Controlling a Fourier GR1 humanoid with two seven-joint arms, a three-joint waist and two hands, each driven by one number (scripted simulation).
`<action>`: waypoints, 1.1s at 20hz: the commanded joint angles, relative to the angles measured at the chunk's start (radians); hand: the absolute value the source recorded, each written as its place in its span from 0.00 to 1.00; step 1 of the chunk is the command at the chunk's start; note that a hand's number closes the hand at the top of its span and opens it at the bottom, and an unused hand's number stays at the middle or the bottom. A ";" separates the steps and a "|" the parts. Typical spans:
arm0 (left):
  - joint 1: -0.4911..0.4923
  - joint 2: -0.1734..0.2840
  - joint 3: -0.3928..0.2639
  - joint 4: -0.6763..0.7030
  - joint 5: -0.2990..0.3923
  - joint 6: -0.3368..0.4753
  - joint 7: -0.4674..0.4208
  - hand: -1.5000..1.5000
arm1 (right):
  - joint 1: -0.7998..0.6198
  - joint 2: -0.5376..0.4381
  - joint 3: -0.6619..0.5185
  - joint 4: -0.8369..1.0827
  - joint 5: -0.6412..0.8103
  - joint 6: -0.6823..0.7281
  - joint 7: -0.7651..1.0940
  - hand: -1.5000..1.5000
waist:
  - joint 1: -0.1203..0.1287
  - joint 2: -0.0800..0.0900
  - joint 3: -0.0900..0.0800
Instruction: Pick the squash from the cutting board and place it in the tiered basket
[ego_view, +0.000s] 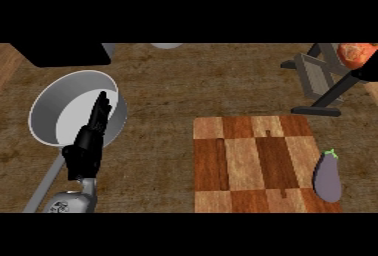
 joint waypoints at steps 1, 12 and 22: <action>0.002 0.007 0.000 0.014 0.003 -0.017 -0.026 0.50 | -0.186 0.001 -0.090 -0.121 -0.028 0.200 0.175 1.00 | 0.026 0.010 0.000; -0.028 -0.024 -0.028 -0.028 -0.014 -0.007 0.003 0.50 | -0.592 -0.071 -0.310 0.050 -0.078 0.378 0.325 1.00 | 0.063 0.024 0.002; -0.009 -0.033 -0.047 -0.029 -0.029 -0.019 -0.019 0.50 | -0.631 -0.078 -0.314 0.301 -0.052 0.105 0.282 1.00 | 0.072 0.034 0.003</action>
